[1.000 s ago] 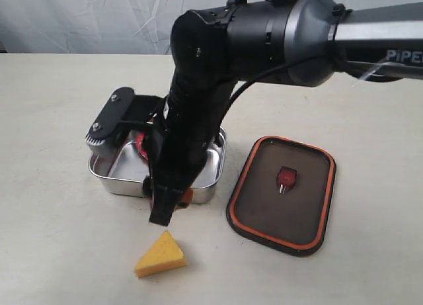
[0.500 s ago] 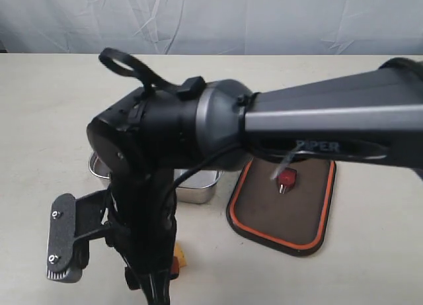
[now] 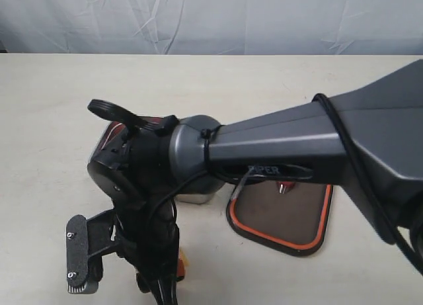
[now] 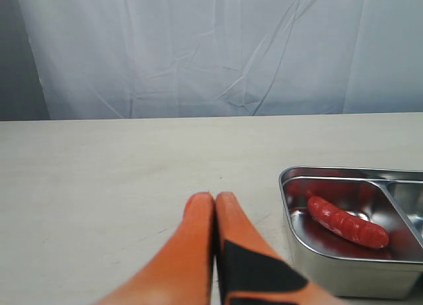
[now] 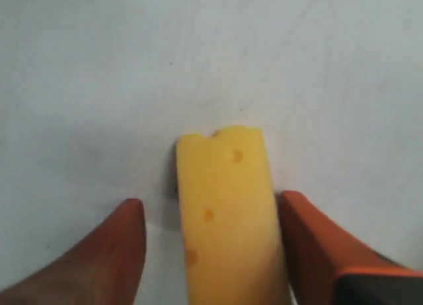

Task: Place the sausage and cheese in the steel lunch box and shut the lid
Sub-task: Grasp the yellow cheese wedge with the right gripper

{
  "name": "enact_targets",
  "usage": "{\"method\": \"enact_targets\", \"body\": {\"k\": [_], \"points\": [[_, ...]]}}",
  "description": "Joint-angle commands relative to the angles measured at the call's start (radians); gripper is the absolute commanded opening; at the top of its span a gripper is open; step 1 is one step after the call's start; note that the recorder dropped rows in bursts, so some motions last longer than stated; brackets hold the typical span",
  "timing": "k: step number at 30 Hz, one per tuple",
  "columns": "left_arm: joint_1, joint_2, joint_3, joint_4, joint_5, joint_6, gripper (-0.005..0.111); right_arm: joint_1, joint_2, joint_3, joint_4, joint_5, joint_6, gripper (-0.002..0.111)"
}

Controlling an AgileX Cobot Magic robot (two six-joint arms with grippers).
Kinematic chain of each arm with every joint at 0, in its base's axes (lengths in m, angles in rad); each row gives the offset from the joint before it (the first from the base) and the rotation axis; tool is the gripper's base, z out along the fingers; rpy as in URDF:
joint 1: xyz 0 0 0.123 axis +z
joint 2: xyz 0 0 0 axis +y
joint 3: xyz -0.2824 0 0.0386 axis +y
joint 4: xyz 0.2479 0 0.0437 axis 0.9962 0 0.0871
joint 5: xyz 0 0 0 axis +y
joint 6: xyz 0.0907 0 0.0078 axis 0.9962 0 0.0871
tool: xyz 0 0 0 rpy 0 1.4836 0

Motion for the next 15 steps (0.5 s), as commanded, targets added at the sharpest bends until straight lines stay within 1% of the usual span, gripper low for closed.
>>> {"method": "enact_targets", "body": {"k": [1, 6, 11, 15], "points": [[-0.012, -0.006, 0.004, -0.007, -0.003, -0.001, 0.0, 0.001, -0.001, 0.0, -0.008, 0.003, 0.01, 0.037], [-0.012, -0.006, 0.004, -0.007, -0.003, -0.001, 0.0, 0.001, -0.001, 0.0, -0.005, 0.018, 0.019, -0.001], [-0.012, -0.006, 0.004, -0.007, -0.003, -0.001, 0.0, 0.001, -0.01, 0.0, -0.02, 0.046, 0.044, -0.001], [-0.012, -0.006, 0.004, -0.007, -0.003, -0.001, 0.0, 0.001, -0.063, 0.0, -0.11, 0.057, 0.156, -0.001]]}}
